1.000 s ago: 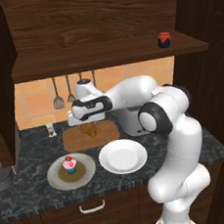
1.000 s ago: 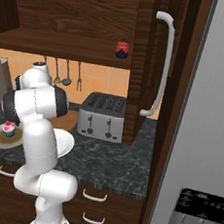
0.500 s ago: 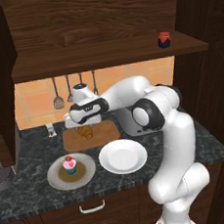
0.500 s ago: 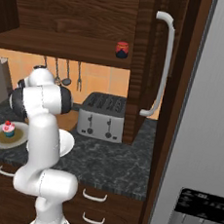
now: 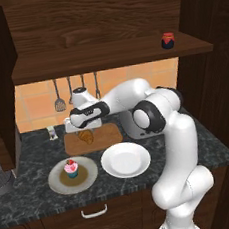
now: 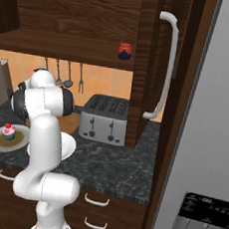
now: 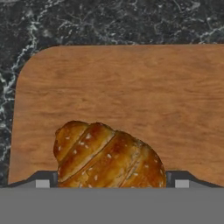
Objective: From the different types of pastries on the counter, select a croissant and place it on the cutting board. Then retrieve a jar of jam from the cabinet and place it alongside the croissant on the cutting board.
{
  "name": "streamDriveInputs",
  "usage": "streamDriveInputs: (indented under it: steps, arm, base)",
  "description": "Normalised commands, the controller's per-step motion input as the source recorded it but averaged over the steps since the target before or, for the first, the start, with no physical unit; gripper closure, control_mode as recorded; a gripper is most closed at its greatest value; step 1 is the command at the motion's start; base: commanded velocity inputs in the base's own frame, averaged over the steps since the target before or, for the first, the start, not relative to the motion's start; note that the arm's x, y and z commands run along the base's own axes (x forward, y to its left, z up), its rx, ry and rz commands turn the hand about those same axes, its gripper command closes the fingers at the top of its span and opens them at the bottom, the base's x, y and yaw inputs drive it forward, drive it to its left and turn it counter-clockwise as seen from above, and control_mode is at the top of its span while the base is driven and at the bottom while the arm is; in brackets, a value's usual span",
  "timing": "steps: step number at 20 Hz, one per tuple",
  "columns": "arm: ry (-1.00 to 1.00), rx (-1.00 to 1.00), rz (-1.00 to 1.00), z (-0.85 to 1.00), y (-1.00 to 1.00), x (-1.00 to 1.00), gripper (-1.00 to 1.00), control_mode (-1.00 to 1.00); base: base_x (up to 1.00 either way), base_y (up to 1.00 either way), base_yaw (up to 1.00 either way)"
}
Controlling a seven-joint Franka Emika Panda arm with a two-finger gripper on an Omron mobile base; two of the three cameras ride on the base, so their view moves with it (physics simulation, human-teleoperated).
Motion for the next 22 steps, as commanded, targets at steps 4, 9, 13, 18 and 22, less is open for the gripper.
streamDriveInputs:
  steps: [4,9,13,18,22]
  arm:
    - [0.00,0.07,0.00,-0.07,0.06,0.00,1.00,-1.00]
    - [0.00,0.07,0.00,-0.07,0.07,0.00,-1.00,-1.00]
    - [0.00,0.00,0.00,0.00,0.00,0.00,-1.00,-1.00]
    - [-0.01,0.00,0.00,0.00,0.00,0.00,-1.00,-1.00]
    - [-0.04,0.00,0.00,0.12,0.00,-0.02,-1.00,-1.00]
  base:
    - [0.00,0.00,0.00]
    - [0.00,0.00,0.00]
    - [0.00,0.00,0.00]
    - [0.00,0.00,0.00]
    - [0.00,0.00,0.00]
